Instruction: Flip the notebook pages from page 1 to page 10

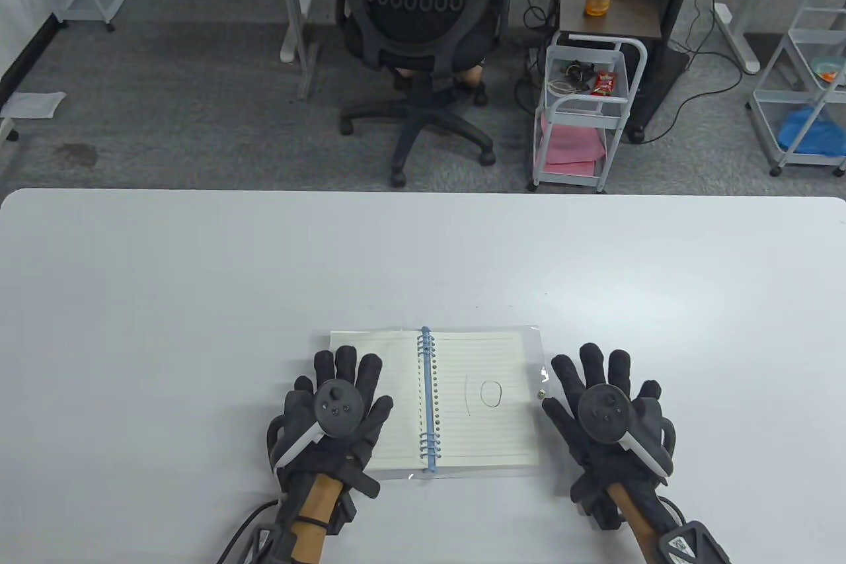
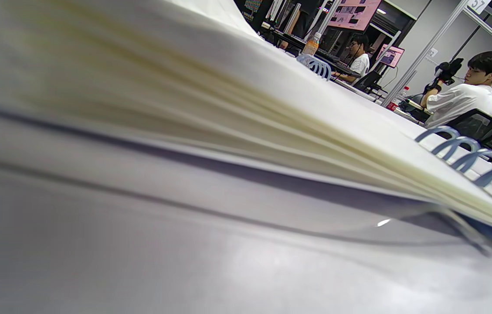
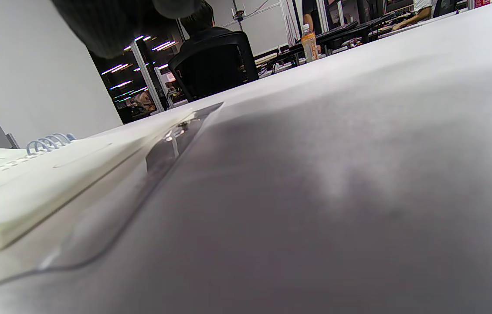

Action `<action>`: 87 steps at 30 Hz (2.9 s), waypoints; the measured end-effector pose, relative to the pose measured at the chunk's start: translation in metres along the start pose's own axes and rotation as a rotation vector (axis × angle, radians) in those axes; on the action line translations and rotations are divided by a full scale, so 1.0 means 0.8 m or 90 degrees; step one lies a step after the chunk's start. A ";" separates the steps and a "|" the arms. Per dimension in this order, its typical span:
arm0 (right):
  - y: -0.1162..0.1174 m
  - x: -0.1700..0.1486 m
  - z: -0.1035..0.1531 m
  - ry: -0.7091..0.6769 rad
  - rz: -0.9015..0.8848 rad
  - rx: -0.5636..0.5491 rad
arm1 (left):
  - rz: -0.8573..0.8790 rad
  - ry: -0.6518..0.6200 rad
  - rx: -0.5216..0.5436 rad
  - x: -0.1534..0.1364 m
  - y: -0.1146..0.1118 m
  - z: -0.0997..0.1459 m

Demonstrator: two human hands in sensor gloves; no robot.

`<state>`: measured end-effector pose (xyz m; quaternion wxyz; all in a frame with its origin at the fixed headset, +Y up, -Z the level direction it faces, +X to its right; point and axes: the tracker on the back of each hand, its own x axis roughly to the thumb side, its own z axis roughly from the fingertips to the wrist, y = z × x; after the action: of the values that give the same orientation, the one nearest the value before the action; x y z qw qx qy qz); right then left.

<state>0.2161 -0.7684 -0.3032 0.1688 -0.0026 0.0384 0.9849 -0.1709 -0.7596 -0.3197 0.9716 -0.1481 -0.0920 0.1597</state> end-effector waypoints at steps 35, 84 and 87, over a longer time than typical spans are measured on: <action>0.001 0.001 0.000 0.001 0.000 0.003 | 0.012 0.002 -0.005 -0.002 0.000 0.000; 0.002 0.003 0.001 0.005 -0.003 0.010 | 0.033 0.001 -0.006 -0.006 0.000 -0.001; 0.002 0.003 0.002 0.005 -0.003 0.009 | 0.032 0.001 -0.007 -0.006 0.000 -0.001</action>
<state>0.2133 -0.7694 -0.3017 0.1711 -0.0055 0.0456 0.9842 -0.1749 -0.7616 -0.3213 0.9666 -0.1556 -0.0882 0.1835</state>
